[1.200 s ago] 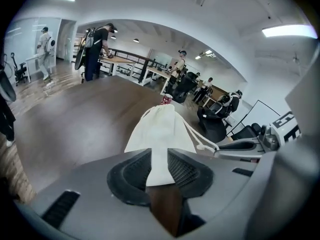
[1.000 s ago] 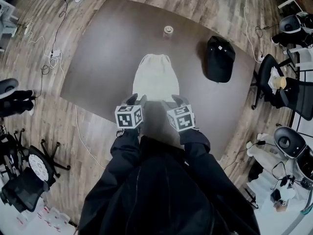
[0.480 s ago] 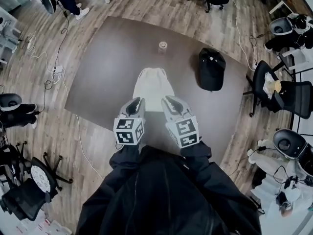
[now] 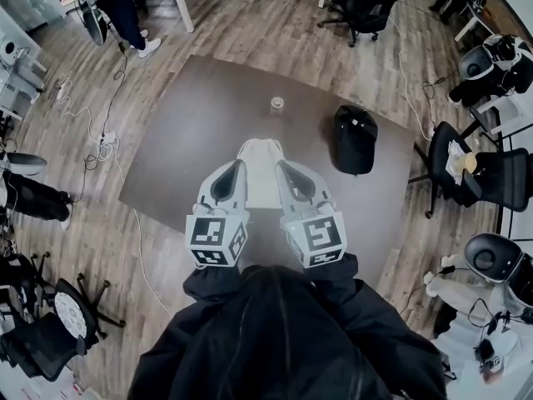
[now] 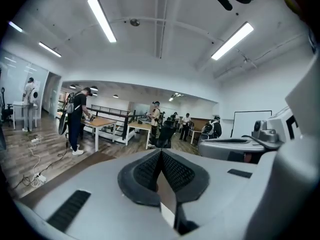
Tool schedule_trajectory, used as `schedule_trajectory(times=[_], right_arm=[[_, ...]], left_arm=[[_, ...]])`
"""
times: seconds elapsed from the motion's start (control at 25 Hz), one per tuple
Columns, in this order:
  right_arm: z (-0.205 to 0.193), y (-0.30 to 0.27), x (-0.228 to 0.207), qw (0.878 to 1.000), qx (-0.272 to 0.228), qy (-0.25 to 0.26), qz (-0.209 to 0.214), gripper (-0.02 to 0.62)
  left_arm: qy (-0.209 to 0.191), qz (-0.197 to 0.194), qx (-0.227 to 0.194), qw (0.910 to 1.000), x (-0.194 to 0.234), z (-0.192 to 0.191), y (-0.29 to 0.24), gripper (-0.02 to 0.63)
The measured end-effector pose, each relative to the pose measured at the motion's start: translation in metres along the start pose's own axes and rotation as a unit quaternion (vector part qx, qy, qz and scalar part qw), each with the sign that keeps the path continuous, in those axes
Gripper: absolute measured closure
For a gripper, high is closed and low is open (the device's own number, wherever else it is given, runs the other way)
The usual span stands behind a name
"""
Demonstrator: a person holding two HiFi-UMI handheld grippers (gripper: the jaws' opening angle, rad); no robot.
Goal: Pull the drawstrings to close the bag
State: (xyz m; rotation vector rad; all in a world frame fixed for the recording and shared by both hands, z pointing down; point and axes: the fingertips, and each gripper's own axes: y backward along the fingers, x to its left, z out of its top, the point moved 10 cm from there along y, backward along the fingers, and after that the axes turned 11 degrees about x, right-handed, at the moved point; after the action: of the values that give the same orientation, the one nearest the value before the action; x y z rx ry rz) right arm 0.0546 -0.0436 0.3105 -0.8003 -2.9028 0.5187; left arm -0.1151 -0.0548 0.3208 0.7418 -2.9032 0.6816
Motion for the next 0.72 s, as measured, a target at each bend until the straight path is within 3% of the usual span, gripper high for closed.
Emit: schedule_trajectory(times=[0.72], right_arm=[[0.016, 0.017, -0.005, 1.000, -0.025, 0.017, -0.009, 0.574]], left_arm=[[-0.009, 0.008, -0.015, 0.9998, -0.017, 0.013, 0.011, 0.574]])
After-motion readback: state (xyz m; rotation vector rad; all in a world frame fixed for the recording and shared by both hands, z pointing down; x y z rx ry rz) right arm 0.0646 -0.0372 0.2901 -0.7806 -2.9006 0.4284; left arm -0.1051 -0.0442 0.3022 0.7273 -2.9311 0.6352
